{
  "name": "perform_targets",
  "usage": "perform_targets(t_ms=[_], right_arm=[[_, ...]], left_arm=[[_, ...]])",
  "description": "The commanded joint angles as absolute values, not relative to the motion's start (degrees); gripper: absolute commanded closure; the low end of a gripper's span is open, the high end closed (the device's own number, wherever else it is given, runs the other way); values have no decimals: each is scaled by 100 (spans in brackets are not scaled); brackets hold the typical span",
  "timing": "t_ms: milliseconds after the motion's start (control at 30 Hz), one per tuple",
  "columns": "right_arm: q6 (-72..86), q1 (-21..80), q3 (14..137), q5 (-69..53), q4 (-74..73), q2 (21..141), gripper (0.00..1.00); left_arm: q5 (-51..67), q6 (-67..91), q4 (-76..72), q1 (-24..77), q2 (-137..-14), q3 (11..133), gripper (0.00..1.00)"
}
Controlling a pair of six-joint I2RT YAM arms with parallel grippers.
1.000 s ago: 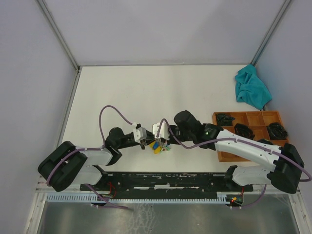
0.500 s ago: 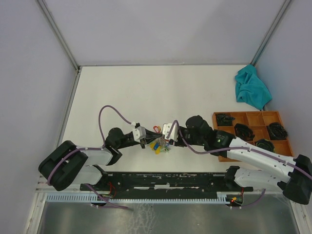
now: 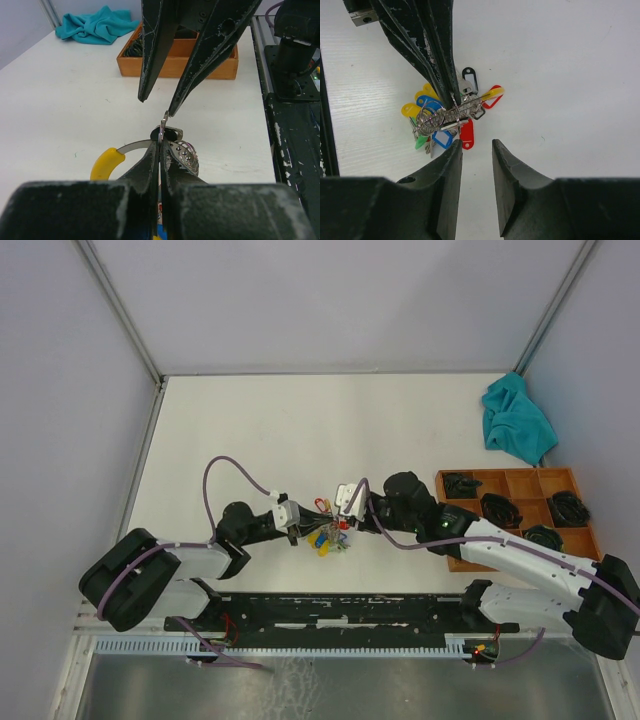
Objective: Put the keys on the keyring
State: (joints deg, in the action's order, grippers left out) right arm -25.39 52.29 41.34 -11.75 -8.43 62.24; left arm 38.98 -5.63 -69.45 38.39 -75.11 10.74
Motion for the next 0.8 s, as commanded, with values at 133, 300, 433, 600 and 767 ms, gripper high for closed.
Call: perform_targets(t_ms=[133,300,433,600,767], right_arm=[[-2499,5150,4366,-1692,-701,6327,64],[-2512,5150,4430,-1767,-774,6354,66],[-2506,5150,4447,-1784,-727,6385,69],[-2517,5144,4489,-1797,-714,6415,72],[-2508,5142,4520,-1854,-738,6416,84]], left_arm=[[4079,-469,-7319,3858,-7495,1160,97],[4102,-461,-7318,3856,-7512,1177,97],[4129,-457,-7313,3858,-7509,1178,97],[4157,-457,-7309,3854,-7536,1187,97],[4166,-457,-7269,3858,-7549,1208,97]])
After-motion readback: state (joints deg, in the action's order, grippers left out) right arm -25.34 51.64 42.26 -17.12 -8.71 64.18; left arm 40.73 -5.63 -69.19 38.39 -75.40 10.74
